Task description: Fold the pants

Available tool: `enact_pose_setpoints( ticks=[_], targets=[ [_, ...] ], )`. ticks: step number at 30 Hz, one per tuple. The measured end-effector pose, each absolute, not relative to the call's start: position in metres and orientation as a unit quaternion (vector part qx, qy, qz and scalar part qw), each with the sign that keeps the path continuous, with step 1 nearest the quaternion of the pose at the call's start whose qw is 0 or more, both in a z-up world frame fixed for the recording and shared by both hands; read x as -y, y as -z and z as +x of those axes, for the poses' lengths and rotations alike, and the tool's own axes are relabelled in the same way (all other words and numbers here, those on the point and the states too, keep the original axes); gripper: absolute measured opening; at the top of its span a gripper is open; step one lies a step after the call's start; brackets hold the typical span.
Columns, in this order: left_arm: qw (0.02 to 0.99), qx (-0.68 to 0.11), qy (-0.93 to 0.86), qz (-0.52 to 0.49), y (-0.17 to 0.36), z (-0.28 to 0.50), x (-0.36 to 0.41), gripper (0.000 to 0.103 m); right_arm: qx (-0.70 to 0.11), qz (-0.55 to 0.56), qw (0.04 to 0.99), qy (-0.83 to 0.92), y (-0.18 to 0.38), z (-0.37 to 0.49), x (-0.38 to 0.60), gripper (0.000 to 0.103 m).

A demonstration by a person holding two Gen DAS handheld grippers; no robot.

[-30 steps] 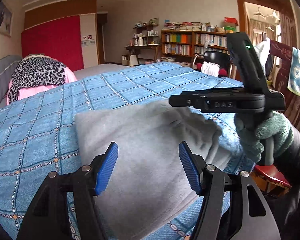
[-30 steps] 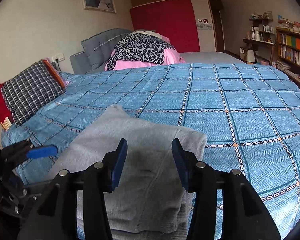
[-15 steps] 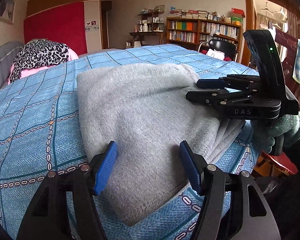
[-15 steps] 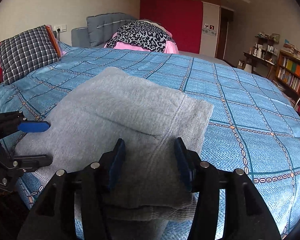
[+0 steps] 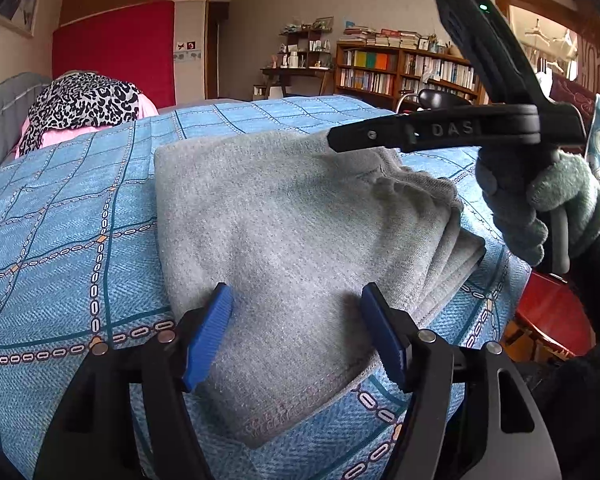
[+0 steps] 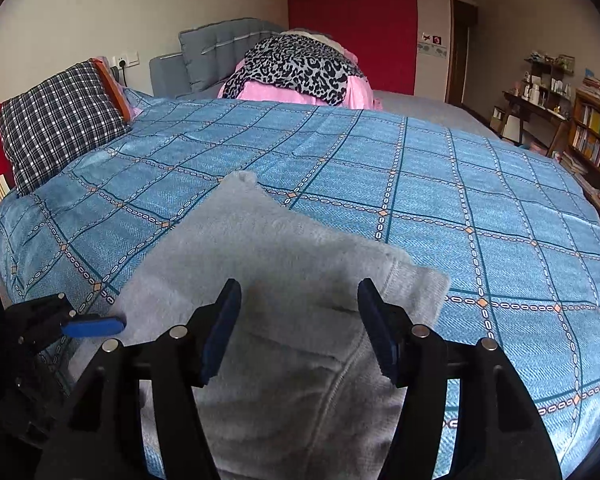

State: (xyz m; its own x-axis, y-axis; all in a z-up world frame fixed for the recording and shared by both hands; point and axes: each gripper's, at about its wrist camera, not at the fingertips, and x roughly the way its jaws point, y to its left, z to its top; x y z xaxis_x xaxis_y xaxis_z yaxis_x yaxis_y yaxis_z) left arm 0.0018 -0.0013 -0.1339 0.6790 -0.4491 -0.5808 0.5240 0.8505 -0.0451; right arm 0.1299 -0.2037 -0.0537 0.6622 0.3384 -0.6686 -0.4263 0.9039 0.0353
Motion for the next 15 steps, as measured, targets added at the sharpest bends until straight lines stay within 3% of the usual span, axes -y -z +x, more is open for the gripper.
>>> enact_pose_setpoints(
  ticks=[5, 15],
  targets=[
    [0.914, -0.293, 0.273, 0.059, 0.135, -0.005, 0.0, 0.067, -0.422, -0.019, 0.882, -0.21, 0.084, 0.175, 0.214, 0.062],
    [0.915, -0.285, 0.284, 0.044, 0.138, -0.012, -0.007, 0.067, -0.411, -0.069, 0.887, -0.198, 0.052, 0.171, 0.184, 0.062]
  ],
)
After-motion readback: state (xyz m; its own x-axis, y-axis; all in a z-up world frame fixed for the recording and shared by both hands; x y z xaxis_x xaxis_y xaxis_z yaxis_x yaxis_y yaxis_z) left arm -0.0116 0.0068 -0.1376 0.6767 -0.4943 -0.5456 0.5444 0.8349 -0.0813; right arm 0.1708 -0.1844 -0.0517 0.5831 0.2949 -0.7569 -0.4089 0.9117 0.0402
